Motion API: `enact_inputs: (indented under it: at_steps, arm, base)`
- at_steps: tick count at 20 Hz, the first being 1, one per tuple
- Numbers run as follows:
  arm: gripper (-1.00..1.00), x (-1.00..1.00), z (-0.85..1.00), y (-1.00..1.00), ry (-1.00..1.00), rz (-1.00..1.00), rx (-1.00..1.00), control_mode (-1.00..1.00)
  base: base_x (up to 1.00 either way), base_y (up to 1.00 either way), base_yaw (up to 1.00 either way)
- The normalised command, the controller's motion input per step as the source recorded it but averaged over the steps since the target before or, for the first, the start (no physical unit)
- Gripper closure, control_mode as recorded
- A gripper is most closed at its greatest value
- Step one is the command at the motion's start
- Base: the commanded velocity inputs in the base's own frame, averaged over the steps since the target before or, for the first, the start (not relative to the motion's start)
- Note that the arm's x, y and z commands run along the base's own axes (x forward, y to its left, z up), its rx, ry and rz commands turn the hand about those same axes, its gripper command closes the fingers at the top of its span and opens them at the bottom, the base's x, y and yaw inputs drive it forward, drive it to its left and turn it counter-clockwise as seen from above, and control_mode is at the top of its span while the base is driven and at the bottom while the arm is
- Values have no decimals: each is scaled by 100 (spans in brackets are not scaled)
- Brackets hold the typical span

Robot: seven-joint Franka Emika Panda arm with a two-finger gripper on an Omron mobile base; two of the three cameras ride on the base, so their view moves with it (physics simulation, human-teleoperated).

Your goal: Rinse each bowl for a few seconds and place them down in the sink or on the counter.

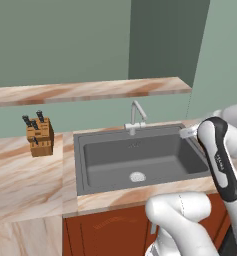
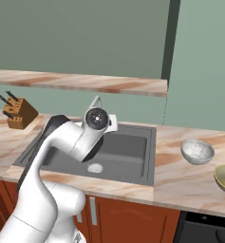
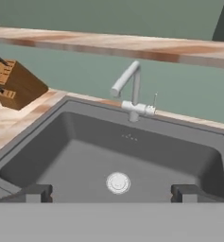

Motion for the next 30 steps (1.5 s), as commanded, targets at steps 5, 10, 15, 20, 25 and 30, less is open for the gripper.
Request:
enact_inputs:
  at_steps: [5, 10, 15, 20, 25, 30]
  arm:
    - [-100, 37, -29, 0, -12, 1, 0, -100]
    - [-100, 38, -25, 0, -14, 0, 2, -100]
    - [-100, 38, -14, 0, -13, 0, 3, -100]
    - [-100, 43, -3, 0, -7, 0, 4, -100]
    - [-100, 49, 0, 0, 1, 0, 7, -100]
    - [-100, 55, -14, -4, -3, 6, 12, -100]
  base:
    - [0, 0, 0]
    - [0, 0, 0]
    - [0, 0, 0]
    - [0, 0, 0]
    - [0, 0, 0]
    - [0, 0, 0]
